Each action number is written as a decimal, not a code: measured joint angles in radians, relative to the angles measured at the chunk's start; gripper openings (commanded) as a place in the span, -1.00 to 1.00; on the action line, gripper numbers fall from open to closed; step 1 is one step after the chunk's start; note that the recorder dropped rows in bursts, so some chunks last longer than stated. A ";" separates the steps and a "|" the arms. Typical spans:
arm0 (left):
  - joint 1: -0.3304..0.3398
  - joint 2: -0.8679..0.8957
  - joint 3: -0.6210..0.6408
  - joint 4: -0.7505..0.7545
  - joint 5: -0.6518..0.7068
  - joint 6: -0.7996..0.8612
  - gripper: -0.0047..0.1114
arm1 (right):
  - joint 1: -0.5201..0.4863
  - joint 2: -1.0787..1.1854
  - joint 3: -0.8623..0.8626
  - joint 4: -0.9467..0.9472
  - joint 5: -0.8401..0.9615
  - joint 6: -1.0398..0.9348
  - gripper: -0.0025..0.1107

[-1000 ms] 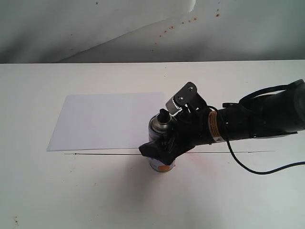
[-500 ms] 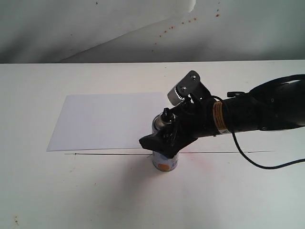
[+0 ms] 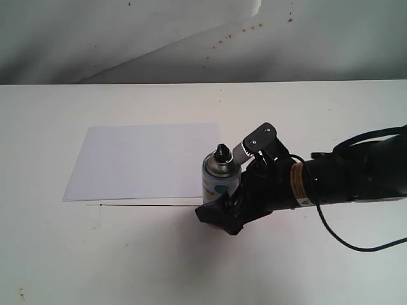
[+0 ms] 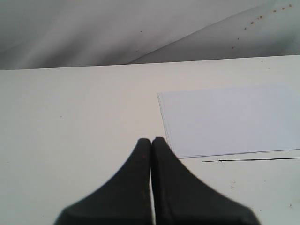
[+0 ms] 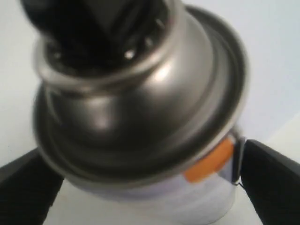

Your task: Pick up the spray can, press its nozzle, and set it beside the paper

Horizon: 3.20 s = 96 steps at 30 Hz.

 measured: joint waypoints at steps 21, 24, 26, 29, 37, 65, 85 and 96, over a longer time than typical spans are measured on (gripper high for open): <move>0.000 0.000 0.000 0.000 0.000 0.000 -0.92 | 0.000 0.046 0.002 0.215 -0.061 -0.191 0.60; 0.000 0.000 0.000 0.000 0.000 0.000 -0.92 | 0.006 0.052 0.002 0.232 -0.064 -0.207 0.25; 0.000 0.000 0.000 0.000 0.000 0.000 -0.92 | 0.016 0.052 0.002 0.263 -0.062 -0.217 -0.16; 0.000 0.000 0.000 0.000 0.000 0.000 -0.92 | 0.022 0.052 0.002 0.315 -0.060 -0.228 -0.88; 0.000 0.000 0.000 0.000 0.000 0.000 -0.92 | 0.028 0.023 0.003 0.324 0.005 -0.231 -0.96; 0.000 0.000 0.000 0.000 0.000 0.000 -0.92 | 0.028 -0.244 -0.157 -0.088 0.417 -0.175 -0.96; 0.000 0.000 0.000 0.000 0.000 0.000 -0.92 | 0.028 -0.244 -0.157 -0.067 0.374 -0.168 -0.96; 0.000 0.000 0.000 0.000 0.000 0.000 -0.92 | 0.066 -0.188 -0.159 0.241 0.490 -0.396 -0.96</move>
